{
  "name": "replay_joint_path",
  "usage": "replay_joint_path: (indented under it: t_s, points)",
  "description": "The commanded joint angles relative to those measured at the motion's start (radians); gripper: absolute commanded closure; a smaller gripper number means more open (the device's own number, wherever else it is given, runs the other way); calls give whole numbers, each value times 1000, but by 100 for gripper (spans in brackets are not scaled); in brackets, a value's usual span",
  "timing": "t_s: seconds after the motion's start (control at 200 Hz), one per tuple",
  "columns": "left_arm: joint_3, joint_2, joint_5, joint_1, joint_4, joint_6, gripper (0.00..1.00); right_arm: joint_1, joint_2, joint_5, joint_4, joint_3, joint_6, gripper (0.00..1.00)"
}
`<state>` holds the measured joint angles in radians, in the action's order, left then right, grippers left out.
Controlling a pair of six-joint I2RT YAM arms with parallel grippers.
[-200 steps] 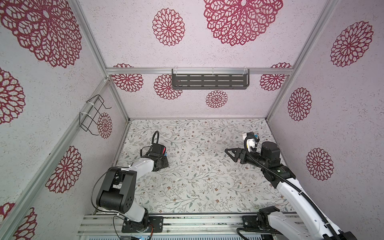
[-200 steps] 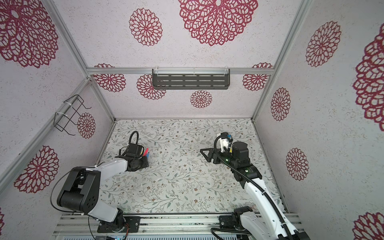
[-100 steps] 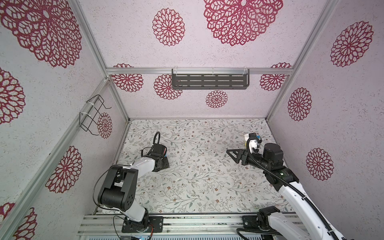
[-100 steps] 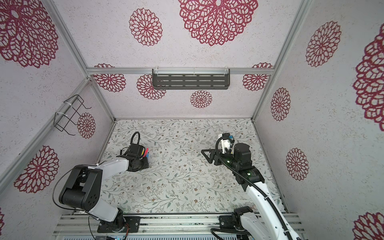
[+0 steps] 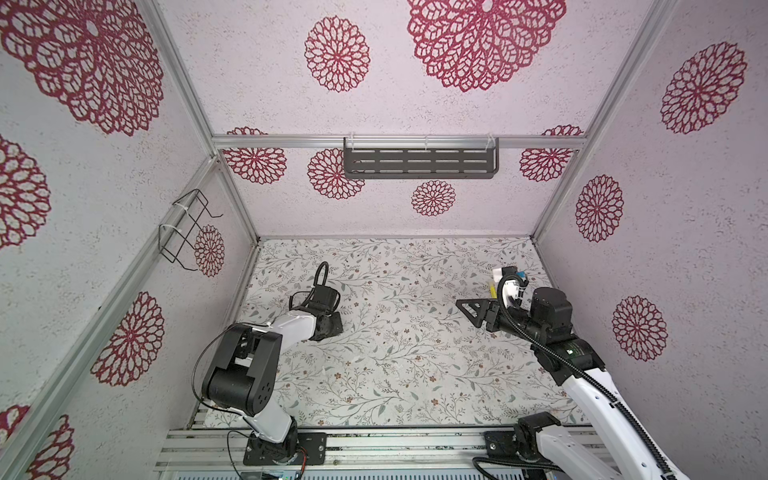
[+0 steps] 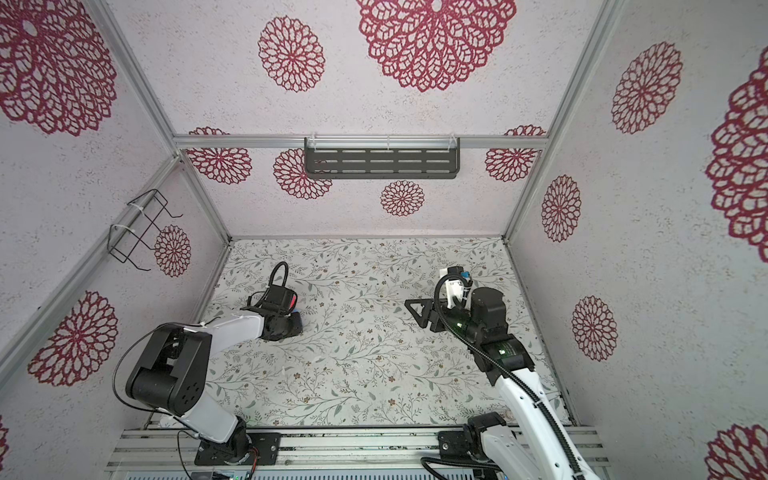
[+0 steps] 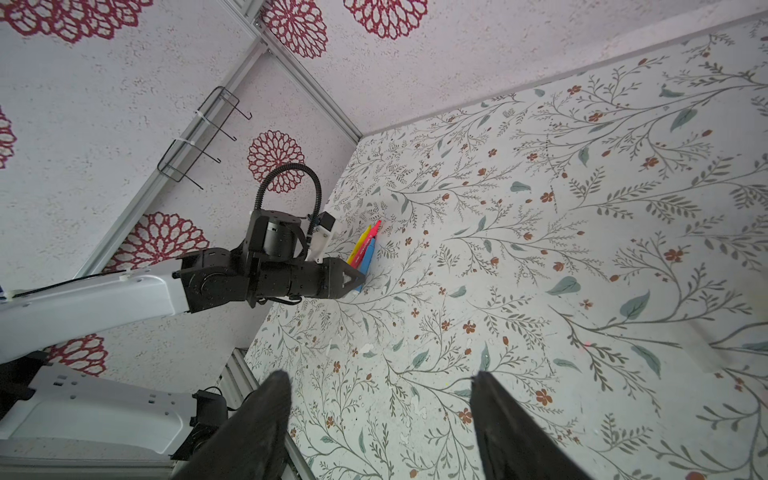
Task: Insert the pens into the pen caps
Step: 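Lower the left gripper and grasp the blue highlighter, then lift the blue highlighter with the left gripper while the right gripper waits nearby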
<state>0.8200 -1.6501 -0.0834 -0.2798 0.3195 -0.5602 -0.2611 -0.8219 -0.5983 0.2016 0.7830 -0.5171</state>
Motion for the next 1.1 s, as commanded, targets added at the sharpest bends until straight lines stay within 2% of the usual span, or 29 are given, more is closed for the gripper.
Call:
replay_joint_path:
  t_s: [0.0,0.285,0.555,0.831,1.011,1.096]
  points:
    - [10,-25,21,-28,23,12,82,-4,20,16,-1,40,1,28]
    - [-15,11,87,-101,-5,22,83,-4,33,37,28,52,6,28]
    - [-35,51,117,-228,11,-3,83,-4,35,37,19,42,0,28]
    - [-26,43,60,-392,56,-55,82,-4,44,39,10,30,-10,28]
    - [-13,14,15,-445,79,-69,80,-3,56,50,15,26,-15,27]
    - [3,1,0,-456,100,-69,74,-4,61,57,21,25,-17,26]
